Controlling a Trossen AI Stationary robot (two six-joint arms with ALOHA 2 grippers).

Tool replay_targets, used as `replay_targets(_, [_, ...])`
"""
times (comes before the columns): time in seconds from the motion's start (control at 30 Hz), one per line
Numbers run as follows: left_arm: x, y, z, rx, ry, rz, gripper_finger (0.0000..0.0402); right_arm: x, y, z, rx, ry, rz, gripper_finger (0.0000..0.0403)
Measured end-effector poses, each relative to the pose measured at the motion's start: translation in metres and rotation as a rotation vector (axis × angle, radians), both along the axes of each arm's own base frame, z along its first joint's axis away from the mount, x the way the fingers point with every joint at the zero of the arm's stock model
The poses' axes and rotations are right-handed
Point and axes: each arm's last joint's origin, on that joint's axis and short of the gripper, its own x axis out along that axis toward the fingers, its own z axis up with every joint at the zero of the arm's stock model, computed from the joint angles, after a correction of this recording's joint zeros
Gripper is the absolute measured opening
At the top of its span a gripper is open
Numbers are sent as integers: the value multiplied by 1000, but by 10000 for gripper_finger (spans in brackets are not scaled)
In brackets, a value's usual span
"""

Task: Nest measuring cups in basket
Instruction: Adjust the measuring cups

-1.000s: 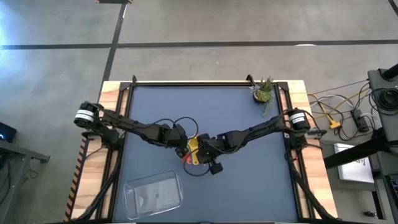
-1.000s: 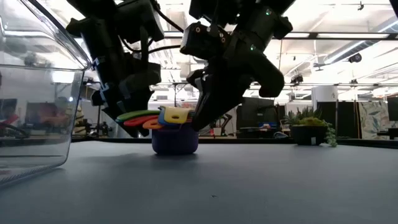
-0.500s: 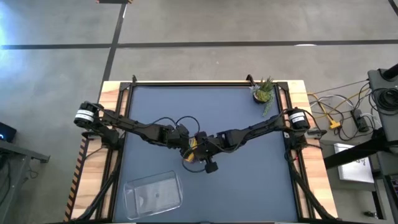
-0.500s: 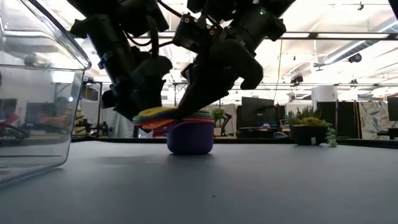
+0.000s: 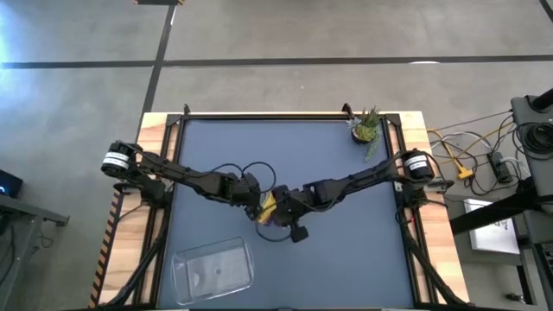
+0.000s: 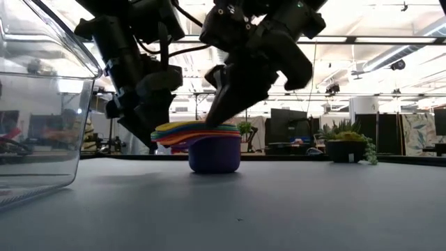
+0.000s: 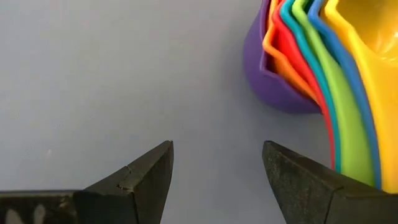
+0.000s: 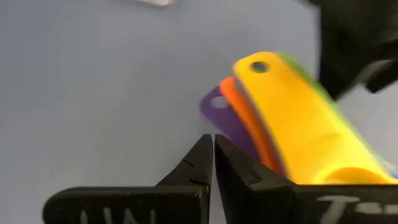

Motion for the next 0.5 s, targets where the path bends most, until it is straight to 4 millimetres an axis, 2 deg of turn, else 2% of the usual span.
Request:
replay_targets(0.23, [1,-1,1,-13,-16,23,230,4,6,-22,-18,51,22,8])
replay_targets(0.5, [5,-7,2,-23,-66,4,230,7,2,-25,-124,20,-91,8])
